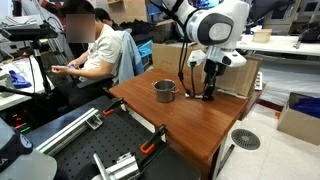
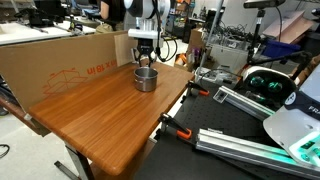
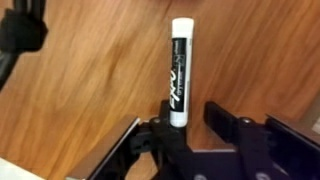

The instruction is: Put the marker in the pot

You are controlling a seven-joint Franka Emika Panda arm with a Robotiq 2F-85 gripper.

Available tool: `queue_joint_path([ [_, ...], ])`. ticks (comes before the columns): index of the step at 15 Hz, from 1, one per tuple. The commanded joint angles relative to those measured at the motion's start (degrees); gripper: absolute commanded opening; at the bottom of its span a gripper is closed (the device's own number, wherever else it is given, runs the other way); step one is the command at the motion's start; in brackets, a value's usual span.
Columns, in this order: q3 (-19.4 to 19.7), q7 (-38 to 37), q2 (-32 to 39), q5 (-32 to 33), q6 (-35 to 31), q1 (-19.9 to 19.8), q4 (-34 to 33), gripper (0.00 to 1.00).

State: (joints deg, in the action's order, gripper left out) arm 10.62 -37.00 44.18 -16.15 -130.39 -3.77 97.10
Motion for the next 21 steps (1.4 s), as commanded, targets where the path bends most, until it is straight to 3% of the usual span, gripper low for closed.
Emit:
queue_joint_path([
  [1, 1.06, -1.00, 1.39, 1.53, 1.74, 0.86, -1.78, 0.13],
  [3, 1.03, -0.87, 1.39, 1.83, 2.34, 0.75, -1.96, 0.03],
  [4, 1.00, -0.83, 1.39, 1.87, 2.26, 0.74, -1.96, 0.06],
  [12, -0.63, 3.17, -1.46, -0.17, -0.11, -0.90, 0.02, 0.06],
  [18, -3.22, 11.64, -8.62, -4.51, -7.87, -3.30, 5.31, 0.06],
  [21, -4.78, 18.12, -14.12, -6.57, -16.80, -4.17, 12.62, 0.06],
])
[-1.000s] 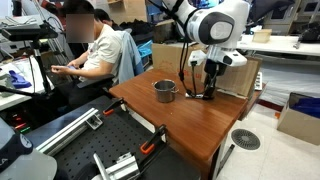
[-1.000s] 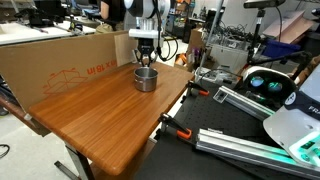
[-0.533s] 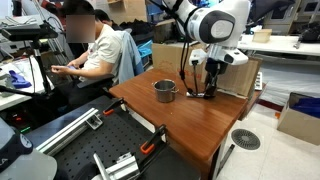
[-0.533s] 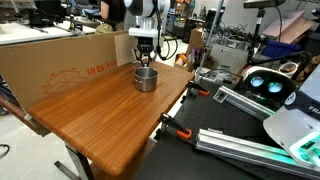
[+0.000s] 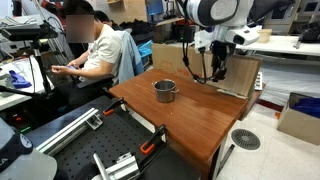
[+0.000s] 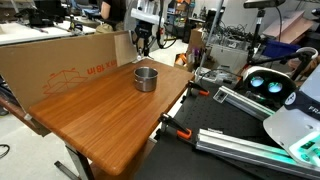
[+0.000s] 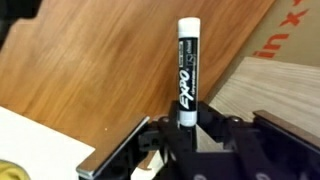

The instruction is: Put the marker in the pot

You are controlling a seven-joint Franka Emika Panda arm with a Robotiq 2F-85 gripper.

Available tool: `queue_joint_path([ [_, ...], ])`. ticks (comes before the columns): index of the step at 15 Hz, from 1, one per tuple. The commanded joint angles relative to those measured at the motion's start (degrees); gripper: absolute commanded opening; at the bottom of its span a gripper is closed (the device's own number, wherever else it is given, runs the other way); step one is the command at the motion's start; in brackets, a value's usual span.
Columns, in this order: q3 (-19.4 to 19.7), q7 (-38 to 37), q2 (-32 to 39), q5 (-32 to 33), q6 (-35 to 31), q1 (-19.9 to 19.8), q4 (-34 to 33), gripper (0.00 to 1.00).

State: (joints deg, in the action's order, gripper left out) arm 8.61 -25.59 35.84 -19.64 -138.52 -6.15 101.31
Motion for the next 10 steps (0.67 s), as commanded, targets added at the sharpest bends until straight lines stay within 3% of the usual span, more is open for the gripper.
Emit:
queue_joint_path([
  [1, -3.28, 8.52, -7.60, -3.73, -12.33, -1.90, 11.27, 0.06],
  [5, -7.53, 16.69, -14.37, -7.21, -26.77, -3.19, 23.25, 0.06],
  [10, -18.53, 29.07, -21.53, -17.97, -36.84, -8.64, 33.35, 0.06],
])
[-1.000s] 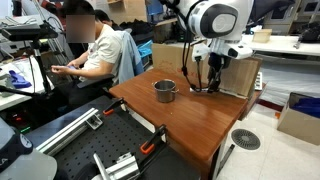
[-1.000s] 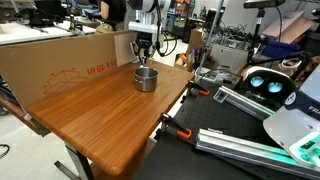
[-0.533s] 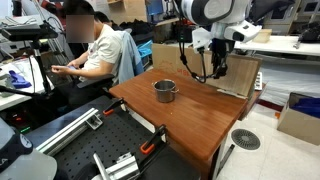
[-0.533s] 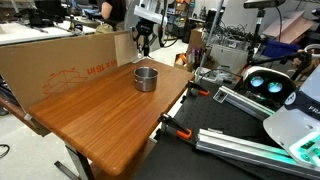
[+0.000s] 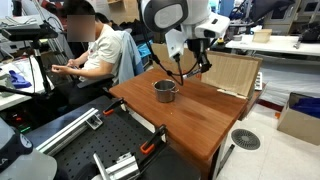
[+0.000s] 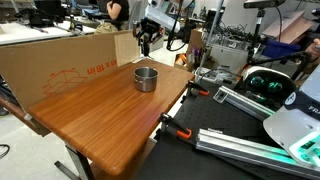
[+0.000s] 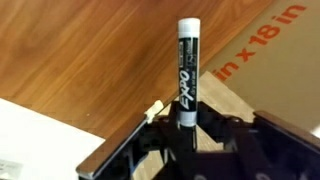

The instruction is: Put the marker in the pot

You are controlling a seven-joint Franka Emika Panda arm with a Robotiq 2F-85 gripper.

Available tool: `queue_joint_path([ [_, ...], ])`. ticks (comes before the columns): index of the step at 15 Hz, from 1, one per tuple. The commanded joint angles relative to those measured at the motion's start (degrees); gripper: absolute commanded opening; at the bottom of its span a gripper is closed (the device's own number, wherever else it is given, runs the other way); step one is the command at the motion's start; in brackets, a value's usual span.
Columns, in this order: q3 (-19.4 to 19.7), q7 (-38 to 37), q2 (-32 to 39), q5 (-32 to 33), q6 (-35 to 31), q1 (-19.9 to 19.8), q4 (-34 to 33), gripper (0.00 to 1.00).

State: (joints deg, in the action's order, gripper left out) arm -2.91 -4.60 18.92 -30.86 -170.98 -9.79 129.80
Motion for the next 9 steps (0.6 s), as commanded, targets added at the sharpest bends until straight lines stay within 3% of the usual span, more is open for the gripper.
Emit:
queue_joint_path([
  [1, -9.20, 10.28, -6.11, -9.20, -4.94, -6.27, 6.18, 0.06],
  [4, -13.93, 17.53, -8.40, -15.33, -7.58, -8.61, 8.94, 0.06],
  [9, -13.97, 19.34, -6.15, -14.49, -14.53, -6.59, 13.48, 0.06],
])
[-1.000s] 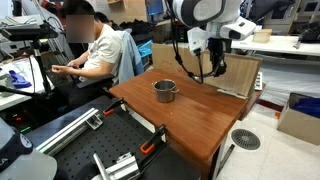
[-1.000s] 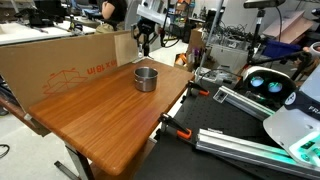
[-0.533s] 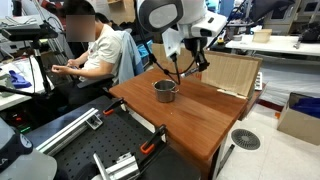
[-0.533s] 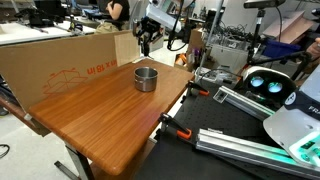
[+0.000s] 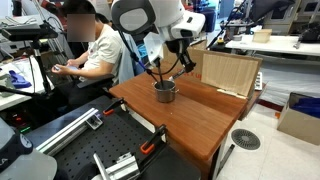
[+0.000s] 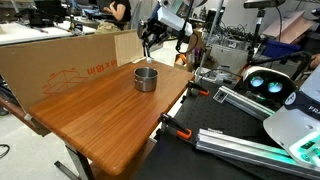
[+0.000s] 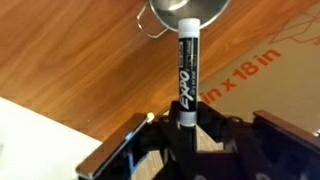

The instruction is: Put the marker in the pot

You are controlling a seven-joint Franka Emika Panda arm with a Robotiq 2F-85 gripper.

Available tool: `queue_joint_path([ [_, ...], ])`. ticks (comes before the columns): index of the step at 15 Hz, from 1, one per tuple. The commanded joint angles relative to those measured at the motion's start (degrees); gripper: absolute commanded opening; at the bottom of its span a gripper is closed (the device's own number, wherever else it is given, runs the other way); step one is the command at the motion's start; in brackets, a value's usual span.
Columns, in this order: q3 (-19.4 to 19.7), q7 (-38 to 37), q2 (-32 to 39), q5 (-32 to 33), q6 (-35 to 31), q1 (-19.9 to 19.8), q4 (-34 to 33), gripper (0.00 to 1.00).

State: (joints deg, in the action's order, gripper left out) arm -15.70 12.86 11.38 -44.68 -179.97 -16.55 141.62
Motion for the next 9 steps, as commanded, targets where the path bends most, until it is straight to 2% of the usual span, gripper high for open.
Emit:
queue_joint_path([
  [1, -0.88, 1.38, 2.21, -0.09, -7.12, 0.82, 2.39, 0.06],
  [9, 1.14, 0.62, 8.50, 0.03, -15.17, 6.27, 2.87, 0.06],
])
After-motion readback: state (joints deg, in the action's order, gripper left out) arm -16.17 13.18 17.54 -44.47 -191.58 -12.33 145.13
